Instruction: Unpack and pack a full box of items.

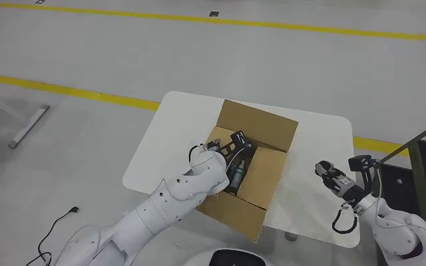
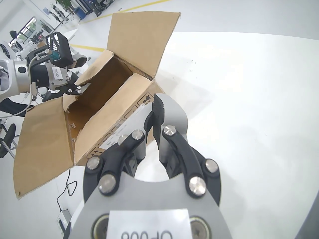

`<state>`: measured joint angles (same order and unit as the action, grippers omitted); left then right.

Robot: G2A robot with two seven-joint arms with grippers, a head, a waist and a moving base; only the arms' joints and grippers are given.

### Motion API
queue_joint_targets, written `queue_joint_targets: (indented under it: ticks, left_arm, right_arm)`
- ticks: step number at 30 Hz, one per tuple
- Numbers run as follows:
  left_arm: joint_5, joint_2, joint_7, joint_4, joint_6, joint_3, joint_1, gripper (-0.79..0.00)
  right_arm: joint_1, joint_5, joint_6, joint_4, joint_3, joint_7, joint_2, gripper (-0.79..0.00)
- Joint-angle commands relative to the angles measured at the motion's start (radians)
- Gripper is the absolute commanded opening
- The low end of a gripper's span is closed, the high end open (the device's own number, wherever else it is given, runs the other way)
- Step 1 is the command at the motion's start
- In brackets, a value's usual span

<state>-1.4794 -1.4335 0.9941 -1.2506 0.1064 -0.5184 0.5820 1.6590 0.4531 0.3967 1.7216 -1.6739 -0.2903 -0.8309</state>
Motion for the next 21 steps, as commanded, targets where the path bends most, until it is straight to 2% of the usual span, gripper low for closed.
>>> queue_joint_targets:
  ticks: [1, 7, 15, 21]
  left_arm:
    - [-0.018, 0.002, -0.002, -0.012, -0.001, -0.014, 0.007, -0.785]
    - [-0.037, 0.009, -0.012, -0.025, 0.003, -0.072, 0.028, -0.785]
    - [0.053, 0.014, -0.015, -0.02, 0.032, -0.175, 0.044, -0.785]
    - [0.127, 0.016, -0.016, -0.055, 0.023, -0.249, 0.055, -0.785]
  right_arm:
    - [-0.002, -0.002, 0.002, 0.0, 0.0, -0.003, -0.002, -0.785]
    - [-0.01, -0.015, 0.007, -0.003, 0.004, -0.011, -0.008, -0.785]
    - [-0.015, -0.058, 0.015, -0.014, 0.016, -0.014, -0.017, -0.785]
    - [-0.016, -0.067, 0.024, -0.013, 0.023, -0.023, -0.023, -0.785]
